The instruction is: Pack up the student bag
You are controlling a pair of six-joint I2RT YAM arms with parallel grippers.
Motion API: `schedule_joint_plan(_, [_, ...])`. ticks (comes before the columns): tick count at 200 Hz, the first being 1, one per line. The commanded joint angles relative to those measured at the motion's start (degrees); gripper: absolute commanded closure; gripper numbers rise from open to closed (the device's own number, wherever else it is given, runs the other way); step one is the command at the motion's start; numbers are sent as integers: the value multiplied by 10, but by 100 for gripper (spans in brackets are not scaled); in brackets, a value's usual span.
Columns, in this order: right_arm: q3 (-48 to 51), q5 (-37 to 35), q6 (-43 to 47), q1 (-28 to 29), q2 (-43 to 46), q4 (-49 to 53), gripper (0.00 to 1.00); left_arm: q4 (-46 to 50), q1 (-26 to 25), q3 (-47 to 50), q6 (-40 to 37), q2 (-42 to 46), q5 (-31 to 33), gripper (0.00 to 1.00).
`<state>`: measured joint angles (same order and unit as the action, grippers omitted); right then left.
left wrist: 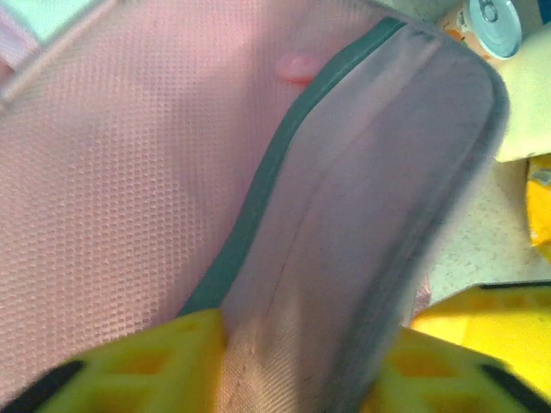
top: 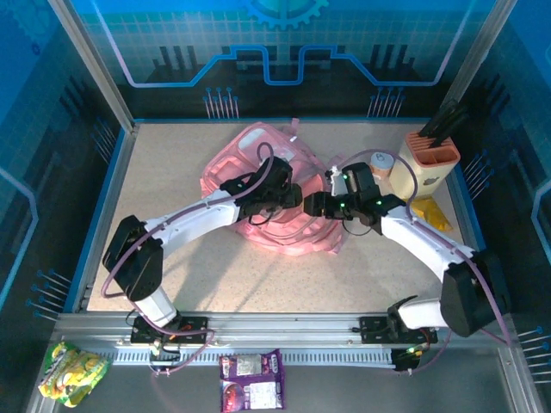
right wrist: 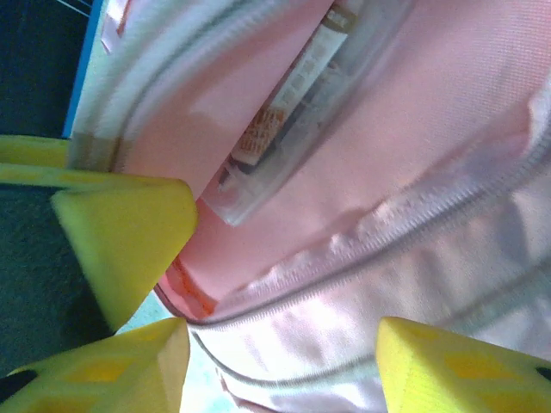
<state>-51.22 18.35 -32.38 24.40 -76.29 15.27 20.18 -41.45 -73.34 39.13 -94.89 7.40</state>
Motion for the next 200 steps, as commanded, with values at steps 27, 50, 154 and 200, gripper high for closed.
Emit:
schedule_joint_plan(27, [24,-48,50,15,12,59,36,-84,15,160,105,150,-9,31])
schedule_joint_plan(50, [24,-62,50,35,6,59,33,-90,32,226,160,204,13,27])
schedule_joint_plan(154, [26,-146,58,135,2,52,23,-201,97,317,288,199,-39,32])
schedule_joint_plan(200, [22,-173,61,151,5,56,23,-225,99,284,313,154,-60,45])
